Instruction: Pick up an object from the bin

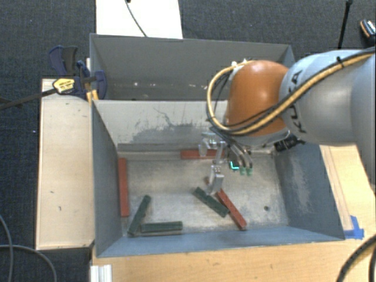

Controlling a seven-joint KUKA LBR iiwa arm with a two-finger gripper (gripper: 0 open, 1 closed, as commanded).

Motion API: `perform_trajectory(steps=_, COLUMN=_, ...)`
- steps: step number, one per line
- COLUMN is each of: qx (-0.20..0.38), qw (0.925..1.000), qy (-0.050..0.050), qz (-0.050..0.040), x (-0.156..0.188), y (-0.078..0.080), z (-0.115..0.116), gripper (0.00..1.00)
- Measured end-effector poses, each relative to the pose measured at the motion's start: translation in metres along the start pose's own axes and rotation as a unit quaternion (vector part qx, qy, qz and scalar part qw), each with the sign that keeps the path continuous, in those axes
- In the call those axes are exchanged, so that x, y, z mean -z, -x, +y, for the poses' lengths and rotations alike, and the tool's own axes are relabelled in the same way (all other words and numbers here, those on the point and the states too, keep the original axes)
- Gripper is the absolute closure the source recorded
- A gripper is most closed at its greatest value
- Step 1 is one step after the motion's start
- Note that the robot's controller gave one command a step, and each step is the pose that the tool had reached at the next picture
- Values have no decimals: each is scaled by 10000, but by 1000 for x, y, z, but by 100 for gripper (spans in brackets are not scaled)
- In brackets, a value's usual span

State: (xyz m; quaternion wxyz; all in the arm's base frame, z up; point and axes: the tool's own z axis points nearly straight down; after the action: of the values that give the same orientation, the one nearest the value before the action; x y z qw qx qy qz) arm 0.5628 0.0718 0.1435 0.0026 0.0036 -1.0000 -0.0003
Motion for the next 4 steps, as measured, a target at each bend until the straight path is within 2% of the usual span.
perform_trajectory(steps=1, qx=154, qw=9999, qy=-10, qz=-77, x=83, y=-30, z=-42, gripper=0)
perform_trajectory(steps=2, qx=199, qw=9998, qy=0, qz=-3, x=-62, y=-16, z=-53, gripper=0)
perform_trajectory(steps=3, qx=-81, qw=10000, qy=-5, qz=-20, x=-73, y=-22, z=-39, gripper=0)
perform_trajectory(steps=4, qx=-94, qw=9999, qy=-1, qz=-42, x=-72, y=-21, z=-39, gripper=100)
